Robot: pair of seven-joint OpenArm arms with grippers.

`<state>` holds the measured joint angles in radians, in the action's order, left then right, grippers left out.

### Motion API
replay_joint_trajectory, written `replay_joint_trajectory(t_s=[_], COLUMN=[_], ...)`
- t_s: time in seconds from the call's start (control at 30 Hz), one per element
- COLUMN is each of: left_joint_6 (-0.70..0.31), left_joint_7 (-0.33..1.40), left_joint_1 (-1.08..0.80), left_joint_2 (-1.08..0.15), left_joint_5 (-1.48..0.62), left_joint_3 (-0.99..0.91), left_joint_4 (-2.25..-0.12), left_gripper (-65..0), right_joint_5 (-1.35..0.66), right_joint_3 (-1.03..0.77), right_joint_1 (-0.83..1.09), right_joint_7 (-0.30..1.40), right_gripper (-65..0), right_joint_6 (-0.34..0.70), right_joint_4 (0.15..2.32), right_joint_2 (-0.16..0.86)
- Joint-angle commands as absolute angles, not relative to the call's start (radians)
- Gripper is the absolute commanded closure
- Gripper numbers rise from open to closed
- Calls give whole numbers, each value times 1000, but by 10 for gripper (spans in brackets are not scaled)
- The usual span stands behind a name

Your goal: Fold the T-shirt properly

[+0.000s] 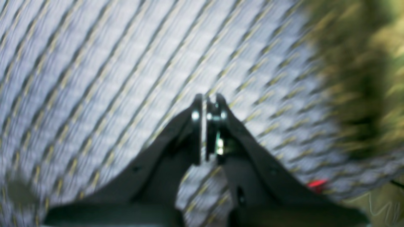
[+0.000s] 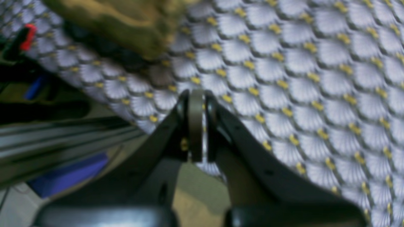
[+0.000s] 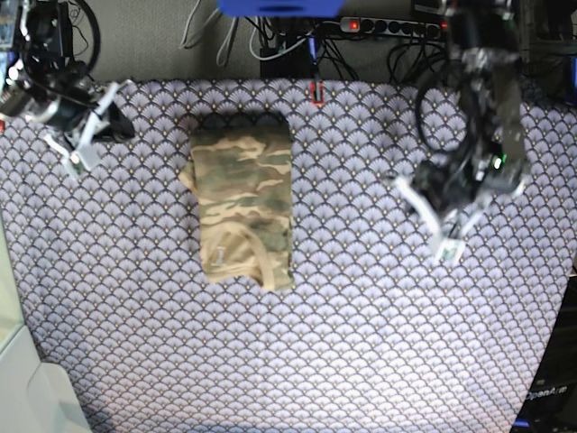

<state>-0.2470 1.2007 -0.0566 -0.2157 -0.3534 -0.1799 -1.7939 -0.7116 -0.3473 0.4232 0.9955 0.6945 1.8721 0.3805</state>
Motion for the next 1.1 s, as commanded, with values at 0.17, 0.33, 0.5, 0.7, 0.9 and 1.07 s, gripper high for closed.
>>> replay_joint_trajectory(t_s=[0.17,0.33,0.5,0.7,0.9,1.07], left_joint_6=[-252,-252,-251,-246,-249,-252], left_joint_7=[1130,1127,1122,1004,863,714], left_joint_1=[-216,-341,-435,-567,-677,-677], left_joint_2=[-274,-277,-274,-277,-269,-268], left_joint_5=[-364,-361,-360,-360,-278,-228], left_joint_3=[-189,-188,-186,-186,-186,-128], left_joint_4=[-1842,-1929,-1908,-1903,-1770,-1526], left_gripper=[-3,-3,-3,-3,-3,-3], right_joint_5=[-725,-607,-455,-331,-188,-99], right_joint_3=[-420,-458,-492,-492,-487,-483], right_joint_1=[535,615,650,727,768,730], right_joint_7=[980,975,975,889,800,713], right_gripper=[0,0,0,0,0,0], right_joint_6=[698,698,698,698,698,698], right_joint_4=[1908,1920,1926,1925,1883,1664], right_joint_2=[358,325,269,208,150,147])
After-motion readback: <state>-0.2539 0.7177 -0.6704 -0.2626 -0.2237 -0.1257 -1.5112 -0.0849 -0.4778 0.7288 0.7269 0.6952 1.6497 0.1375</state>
